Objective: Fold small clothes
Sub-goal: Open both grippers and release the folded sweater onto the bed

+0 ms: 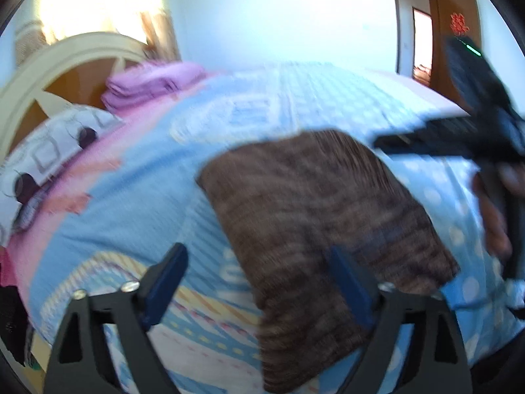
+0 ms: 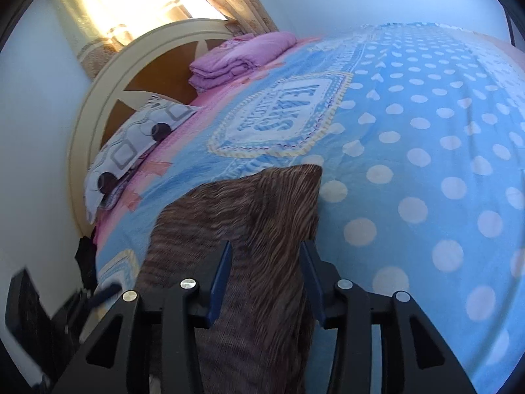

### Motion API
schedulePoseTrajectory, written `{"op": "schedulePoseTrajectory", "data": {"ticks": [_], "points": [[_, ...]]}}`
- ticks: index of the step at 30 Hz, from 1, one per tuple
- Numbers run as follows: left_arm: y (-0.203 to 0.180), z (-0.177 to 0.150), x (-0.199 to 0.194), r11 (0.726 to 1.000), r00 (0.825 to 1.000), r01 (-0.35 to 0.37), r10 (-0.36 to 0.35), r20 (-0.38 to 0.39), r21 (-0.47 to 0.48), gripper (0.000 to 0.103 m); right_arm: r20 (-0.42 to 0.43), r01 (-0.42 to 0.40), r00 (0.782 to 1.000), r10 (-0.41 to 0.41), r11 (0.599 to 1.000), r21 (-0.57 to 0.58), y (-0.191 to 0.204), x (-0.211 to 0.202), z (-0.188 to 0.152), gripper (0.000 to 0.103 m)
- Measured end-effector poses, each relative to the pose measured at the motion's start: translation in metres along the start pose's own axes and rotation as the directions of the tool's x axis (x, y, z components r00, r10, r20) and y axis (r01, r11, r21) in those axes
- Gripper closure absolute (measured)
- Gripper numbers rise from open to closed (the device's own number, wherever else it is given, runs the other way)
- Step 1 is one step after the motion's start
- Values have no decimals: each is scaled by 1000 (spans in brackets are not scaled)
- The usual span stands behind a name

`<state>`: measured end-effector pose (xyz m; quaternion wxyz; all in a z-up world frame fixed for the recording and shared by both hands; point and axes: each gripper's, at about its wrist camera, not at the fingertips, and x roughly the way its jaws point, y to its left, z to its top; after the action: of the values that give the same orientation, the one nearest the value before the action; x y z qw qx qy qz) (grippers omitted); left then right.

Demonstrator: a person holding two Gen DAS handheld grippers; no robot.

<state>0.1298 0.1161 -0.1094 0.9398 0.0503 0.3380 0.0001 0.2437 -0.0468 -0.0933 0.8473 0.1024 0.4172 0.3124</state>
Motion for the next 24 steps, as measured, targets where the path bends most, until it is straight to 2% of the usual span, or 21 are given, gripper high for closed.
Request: {"op": "schedulePoseTrajectory", "data": {"ticks": [2,4,6,8,10,12,15,18,19,21,24], "points": [[4,6,6,999,999,-39,39,17,1,6,-21,-10,1000,10,1000,-16,5,-10,-15,59],[10,10,19,995,995,-100,100,22,-6,6,-58,18,998,-21,999,-44,12,-11,-30,59],[15,10,32,991,991,-130,130,6,-18,6,-113,57,992,-63,997,-60,15,-9,-47,59],[20,7,43,991,991,-129,128,-23,-37,6,-147,62,987,-70,996,-57,15,-10,-64,70],[20,3,48,990,990,-138,137,-30,-36,5,-161,57,985,-67,996,-63,15,-13,-76,90],[18,1,49,987,987,-156,156,-28,-24,3,-157,67,984,-79,995,-78,14,-16,-84,98],[18,1,44,988,988,-152,151,-36,-30,3,-123,76,989,-85,994,-80,15,-30,-84,100],[14,2,42,986,986,-165,165,-34,-9,0,-88,133,986,-142,985,-107,15,-45,-81,100],[13,0,48,987,986,-162,162,-48,8,0,-92,160,981,-171,981,-114,11,-41,-82,100],[13,-5,53,989,987,-148,148,-62,-5,0,-152,156,974,-168,984,-87,-1,-26,-87,100],[14,-11,50,989,989,-145,144,-34,-30,0,-127,148,979,-157,986,-79,-3,-24,-92,100]]}}
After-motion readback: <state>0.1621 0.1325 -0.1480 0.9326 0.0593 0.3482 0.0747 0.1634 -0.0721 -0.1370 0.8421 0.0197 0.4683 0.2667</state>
